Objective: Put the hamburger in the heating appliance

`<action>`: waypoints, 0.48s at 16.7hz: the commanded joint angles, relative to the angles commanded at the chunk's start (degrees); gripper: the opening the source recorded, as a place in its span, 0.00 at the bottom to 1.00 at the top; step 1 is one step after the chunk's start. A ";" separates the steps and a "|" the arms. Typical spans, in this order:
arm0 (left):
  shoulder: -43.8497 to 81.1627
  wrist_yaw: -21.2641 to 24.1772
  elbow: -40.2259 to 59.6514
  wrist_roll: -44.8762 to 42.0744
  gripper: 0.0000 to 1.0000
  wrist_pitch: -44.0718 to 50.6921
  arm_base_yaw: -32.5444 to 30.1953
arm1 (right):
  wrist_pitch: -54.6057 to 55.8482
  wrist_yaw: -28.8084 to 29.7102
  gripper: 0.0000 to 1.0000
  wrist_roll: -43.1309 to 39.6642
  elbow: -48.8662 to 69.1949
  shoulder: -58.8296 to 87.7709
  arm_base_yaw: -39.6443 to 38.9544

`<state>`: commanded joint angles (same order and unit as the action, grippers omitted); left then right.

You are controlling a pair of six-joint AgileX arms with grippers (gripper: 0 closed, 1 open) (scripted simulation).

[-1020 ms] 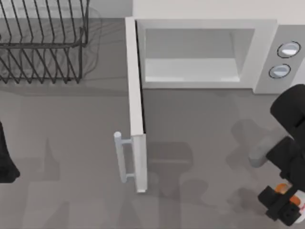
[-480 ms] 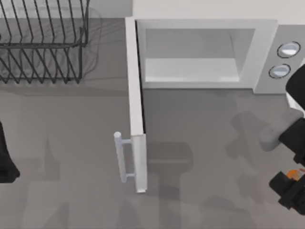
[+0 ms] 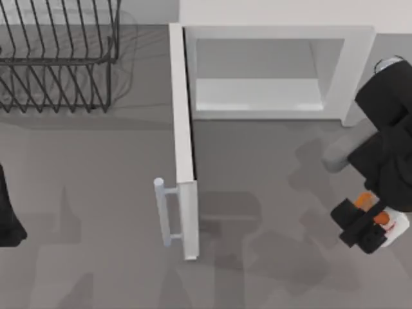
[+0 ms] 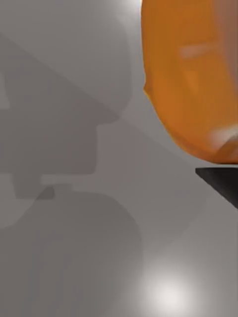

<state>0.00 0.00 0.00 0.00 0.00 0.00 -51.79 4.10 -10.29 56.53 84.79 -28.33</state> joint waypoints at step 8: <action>0.00 0.00 0.00 0.00 1.00 0.00 0.00 | 40.37 13.14 0.00 9.87 3.06 20.49 -3.03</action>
<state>0.00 0.00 0.00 0.00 0.00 0.00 -11.42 17.24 -0.41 59.59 105.28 -31.36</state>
